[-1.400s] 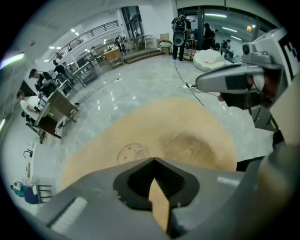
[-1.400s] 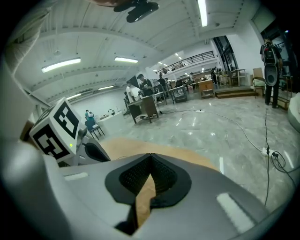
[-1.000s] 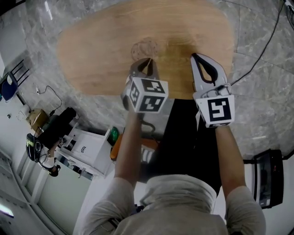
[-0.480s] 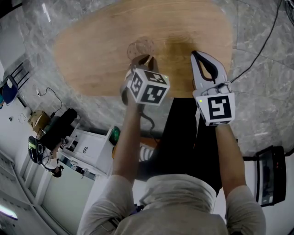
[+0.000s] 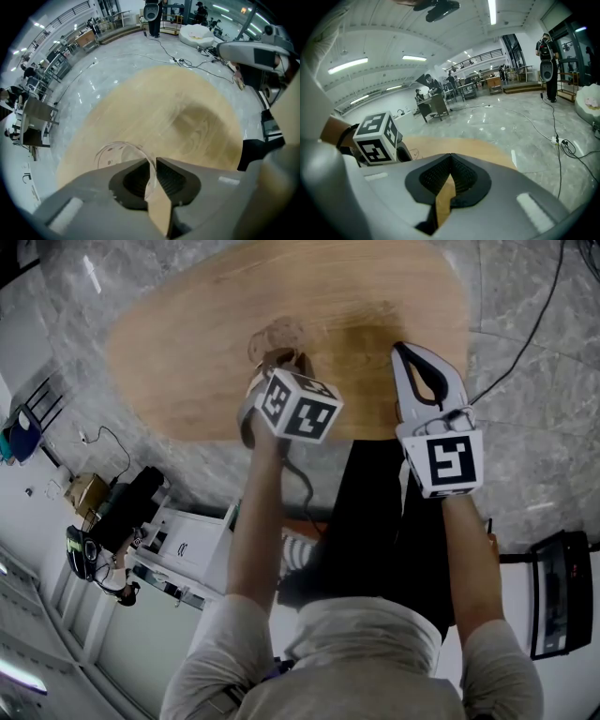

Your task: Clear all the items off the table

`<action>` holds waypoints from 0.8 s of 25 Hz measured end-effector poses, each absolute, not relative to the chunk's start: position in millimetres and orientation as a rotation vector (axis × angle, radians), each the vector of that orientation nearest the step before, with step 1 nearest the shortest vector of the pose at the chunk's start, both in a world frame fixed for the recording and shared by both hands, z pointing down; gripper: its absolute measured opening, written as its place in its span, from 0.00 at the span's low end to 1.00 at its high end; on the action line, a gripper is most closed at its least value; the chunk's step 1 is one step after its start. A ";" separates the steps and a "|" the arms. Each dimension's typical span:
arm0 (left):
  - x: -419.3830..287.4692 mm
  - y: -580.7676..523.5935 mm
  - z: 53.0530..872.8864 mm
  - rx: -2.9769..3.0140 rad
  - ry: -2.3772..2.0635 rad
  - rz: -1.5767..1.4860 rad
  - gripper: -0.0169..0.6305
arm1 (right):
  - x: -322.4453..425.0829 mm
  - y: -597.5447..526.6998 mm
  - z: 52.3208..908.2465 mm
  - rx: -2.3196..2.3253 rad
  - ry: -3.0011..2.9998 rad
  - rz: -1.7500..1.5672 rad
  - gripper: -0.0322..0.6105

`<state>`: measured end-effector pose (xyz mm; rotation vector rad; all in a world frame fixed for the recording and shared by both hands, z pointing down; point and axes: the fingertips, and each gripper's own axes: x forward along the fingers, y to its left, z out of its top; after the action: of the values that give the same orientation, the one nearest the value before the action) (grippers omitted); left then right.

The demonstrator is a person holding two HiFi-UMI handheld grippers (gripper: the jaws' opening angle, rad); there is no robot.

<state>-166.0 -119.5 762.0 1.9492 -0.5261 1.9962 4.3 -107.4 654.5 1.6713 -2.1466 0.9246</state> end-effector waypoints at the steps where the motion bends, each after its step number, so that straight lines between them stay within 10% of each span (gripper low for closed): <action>1: -166.1 -120.0 764.3 1.944 -0.521 2.007 0.10 | 6.0 -106.7 655.6 1.675 -2.143 0.927 0.06; 20: -174.5 -122.4 790.3 1.914 -0.458 2.334 0.11 | 23.7 -89.6 662.4 1.697 -2.121 0.952 0.06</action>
<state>-174.5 -122.4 790.3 1.9139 -0.4584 2.3343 23.7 -89.6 662.4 1.6971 -2.1214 0.9520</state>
